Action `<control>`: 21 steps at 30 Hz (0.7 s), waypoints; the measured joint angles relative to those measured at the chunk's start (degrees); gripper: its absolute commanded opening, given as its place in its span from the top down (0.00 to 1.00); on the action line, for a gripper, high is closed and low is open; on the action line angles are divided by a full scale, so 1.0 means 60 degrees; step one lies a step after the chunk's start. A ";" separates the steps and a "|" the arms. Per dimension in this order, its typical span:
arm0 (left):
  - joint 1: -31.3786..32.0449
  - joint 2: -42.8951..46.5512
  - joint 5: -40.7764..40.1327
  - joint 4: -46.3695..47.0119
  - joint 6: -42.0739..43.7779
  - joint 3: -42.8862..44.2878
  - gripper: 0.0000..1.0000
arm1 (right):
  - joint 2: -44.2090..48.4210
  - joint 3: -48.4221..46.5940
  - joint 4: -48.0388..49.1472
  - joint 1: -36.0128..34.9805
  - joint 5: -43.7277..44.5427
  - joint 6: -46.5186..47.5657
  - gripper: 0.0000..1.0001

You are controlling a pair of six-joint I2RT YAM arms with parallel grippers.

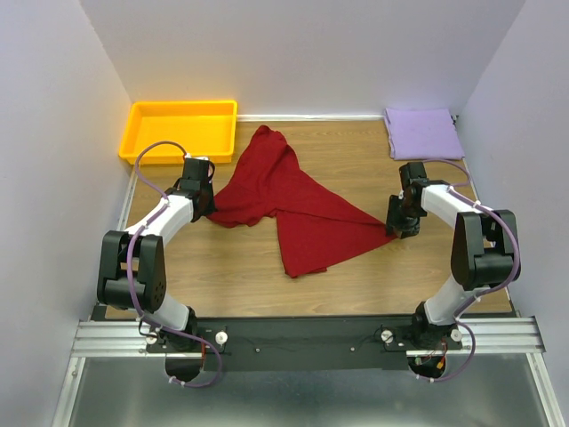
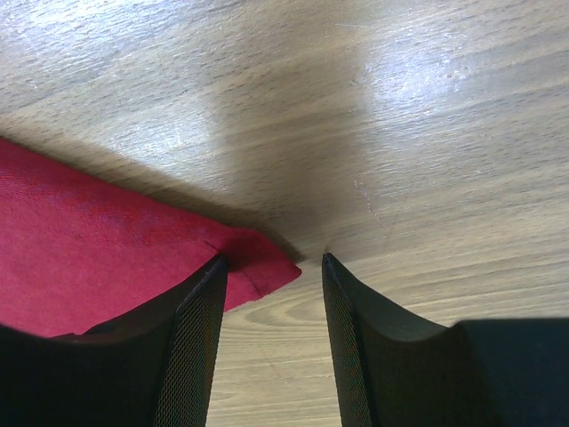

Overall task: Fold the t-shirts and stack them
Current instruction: Flatten the tshirt out

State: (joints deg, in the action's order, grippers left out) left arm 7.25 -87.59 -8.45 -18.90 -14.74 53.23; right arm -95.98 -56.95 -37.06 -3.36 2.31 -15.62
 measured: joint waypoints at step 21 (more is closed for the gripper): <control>0.0000 0.0000 0.0146 0.0022 0.0000 0.0000 1.00 | -0.0164 -0.0091 0.0055 0.0011 -0.0477 0.0004 0.84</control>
State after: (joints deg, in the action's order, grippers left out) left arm 7.25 -87.59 -7.57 -18.76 -14.74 53.23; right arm -96.97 -57.49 -36.73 -3.29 -0.56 -15.59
